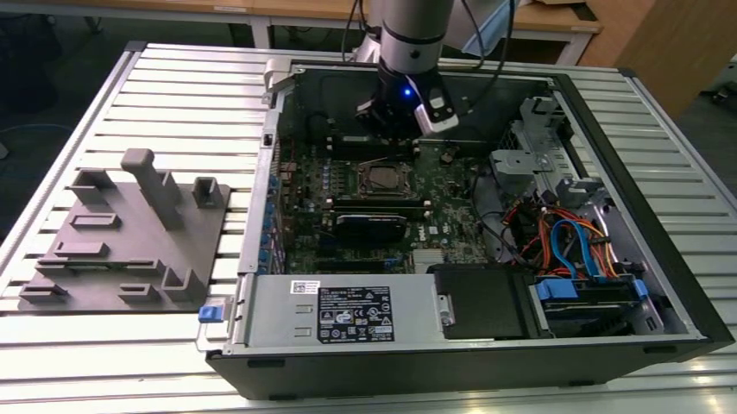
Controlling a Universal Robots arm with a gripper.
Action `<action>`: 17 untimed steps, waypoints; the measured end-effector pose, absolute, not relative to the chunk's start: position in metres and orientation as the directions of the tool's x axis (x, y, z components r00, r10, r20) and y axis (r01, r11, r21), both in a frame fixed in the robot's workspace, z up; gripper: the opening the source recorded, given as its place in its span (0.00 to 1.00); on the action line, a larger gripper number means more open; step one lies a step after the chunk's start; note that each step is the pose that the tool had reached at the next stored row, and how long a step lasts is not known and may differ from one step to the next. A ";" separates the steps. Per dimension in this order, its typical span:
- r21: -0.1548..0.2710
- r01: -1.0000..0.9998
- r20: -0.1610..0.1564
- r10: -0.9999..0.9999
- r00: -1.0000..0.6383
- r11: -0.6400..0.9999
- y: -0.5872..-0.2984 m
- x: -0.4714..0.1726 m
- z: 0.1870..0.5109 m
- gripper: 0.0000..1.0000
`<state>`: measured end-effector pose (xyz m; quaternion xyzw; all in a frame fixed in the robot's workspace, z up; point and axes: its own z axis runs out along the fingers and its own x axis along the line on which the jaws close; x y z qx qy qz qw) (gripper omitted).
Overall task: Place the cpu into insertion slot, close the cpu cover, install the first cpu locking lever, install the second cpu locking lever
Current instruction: 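Install the first cpu locking lever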
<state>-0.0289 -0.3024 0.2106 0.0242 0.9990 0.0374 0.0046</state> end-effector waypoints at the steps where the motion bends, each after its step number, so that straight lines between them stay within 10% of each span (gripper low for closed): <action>1: 0.075 0.048 -0.007 0.049 -0.999 0.996 -0.302 -0.029 0.210 0.11; 17: 0.075 0.051 -0.007 0.051 -0.999 0.996 -0.303 -0.025 0.202 0.11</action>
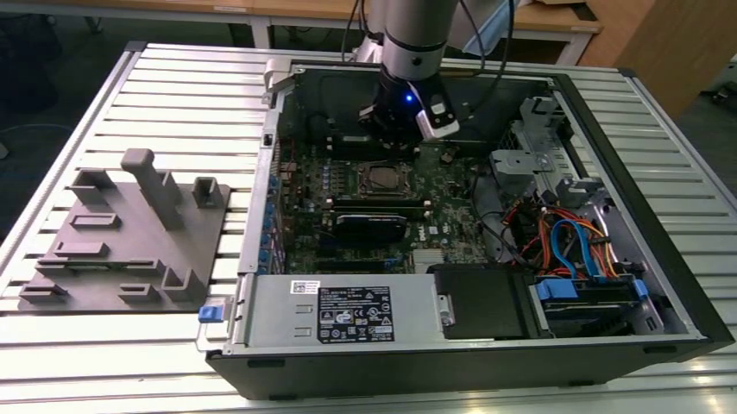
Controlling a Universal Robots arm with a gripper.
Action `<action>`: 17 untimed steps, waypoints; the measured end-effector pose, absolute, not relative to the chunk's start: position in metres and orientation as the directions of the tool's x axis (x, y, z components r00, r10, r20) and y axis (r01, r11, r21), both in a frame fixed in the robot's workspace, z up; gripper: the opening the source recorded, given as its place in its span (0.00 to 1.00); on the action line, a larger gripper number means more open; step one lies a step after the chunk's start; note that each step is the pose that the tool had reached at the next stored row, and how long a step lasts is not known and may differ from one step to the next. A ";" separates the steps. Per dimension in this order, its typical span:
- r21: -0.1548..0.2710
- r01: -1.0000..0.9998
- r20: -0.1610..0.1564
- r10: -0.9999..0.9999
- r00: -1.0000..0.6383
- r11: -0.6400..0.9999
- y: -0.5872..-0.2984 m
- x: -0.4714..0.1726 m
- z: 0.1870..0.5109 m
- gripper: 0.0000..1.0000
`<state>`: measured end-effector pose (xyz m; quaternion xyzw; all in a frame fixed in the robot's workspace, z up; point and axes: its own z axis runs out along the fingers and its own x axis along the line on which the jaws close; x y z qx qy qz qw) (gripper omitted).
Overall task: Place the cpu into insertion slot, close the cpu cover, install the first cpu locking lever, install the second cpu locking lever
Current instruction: 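Install the first cpu locking lever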
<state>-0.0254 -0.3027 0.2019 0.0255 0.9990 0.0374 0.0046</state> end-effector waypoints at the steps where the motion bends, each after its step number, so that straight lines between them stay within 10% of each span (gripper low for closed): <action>1: 0.075 0.051 -0.007 0.051 -0.999 0.996 -0.303 -0.025 0.202 0.11; 17: 0.075 0.051 -0.007 0.051 -0.999 0.996 -0.304 -0.025 0.201 0.11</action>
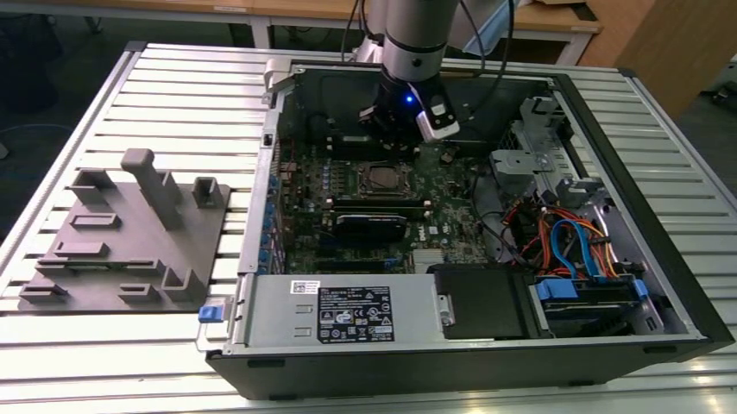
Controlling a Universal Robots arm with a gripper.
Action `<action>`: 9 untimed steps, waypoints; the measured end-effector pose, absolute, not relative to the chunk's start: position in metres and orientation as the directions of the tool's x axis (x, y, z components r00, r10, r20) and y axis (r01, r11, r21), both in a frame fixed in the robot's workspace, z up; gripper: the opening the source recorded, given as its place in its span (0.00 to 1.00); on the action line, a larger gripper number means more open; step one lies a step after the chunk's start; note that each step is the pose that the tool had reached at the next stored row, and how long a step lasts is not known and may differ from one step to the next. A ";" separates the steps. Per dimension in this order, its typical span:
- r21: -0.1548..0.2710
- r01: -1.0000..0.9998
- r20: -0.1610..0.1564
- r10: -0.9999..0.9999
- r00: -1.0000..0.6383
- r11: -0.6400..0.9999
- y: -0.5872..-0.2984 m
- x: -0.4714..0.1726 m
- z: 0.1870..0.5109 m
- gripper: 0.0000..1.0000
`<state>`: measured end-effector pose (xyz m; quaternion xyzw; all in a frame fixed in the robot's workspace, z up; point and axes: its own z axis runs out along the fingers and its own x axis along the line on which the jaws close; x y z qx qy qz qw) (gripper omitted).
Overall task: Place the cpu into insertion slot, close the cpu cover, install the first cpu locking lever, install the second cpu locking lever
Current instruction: 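Install the first cpu locking lever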
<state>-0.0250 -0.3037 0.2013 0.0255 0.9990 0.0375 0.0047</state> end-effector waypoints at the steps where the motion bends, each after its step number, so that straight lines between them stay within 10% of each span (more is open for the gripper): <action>1: 0.075 0.051 -0.007 0.051 -0.999 0.996 -0.304 -0.025 0.201 0.11; 9: 0.074 0.051 -0.007 0.051 -0.999 0.996 -0.304 -0.025 0.200 0.11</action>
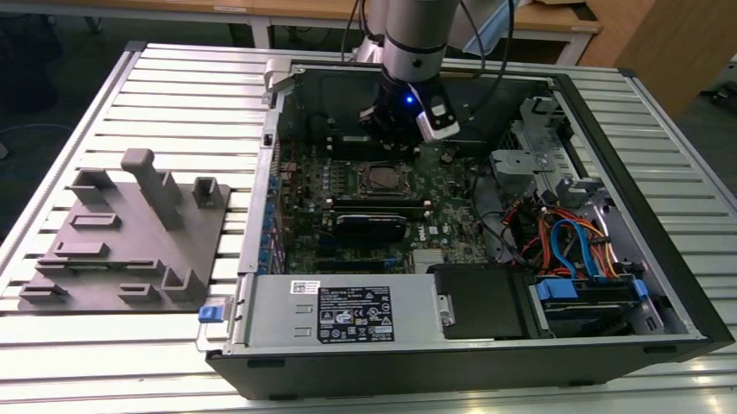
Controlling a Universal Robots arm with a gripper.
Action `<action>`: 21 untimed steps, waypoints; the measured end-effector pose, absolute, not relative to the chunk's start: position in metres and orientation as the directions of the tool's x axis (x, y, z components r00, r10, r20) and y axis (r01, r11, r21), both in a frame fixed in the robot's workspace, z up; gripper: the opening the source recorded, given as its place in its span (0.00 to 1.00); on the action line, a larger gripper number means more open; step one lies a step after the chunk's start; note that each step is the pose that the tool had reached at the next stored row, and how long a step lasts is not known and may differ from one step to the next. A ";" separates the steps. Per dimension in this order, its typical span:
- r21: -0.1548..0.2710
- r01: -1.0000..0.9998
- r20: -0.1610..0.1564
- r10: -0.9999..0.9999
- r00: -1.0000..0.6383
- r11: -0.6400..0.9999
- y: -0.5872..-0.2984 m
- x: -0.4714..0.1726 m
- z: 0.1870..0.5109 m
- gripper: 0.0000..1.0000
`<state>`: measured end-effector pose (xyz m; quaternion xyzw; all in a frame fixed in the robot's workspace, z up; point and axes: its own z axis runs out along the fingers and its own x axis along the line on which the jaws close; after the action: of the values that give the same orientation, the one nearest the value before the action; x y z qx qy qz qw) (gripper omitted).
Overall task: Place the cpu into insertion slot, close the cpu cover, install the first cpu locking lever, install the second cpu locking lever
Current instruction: 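Install the first cpu locking lever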
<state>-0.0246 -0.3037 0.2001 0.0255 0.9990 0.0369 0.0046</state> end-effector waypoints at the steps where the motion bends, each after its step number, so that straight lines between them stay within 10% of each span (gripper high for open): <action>1: 0.074 0.051 -0.007 0.051 -0.999 0.996 -0.304 -0.025 0.200 0.11; 21: 0.069 0.051 -0.008 0.051 -0.999 0.996 -0.304 -0.024 0.200 0.11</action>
<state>-0.0244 -0.3037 0.2001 0.0255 0.9991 0.0345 0.0047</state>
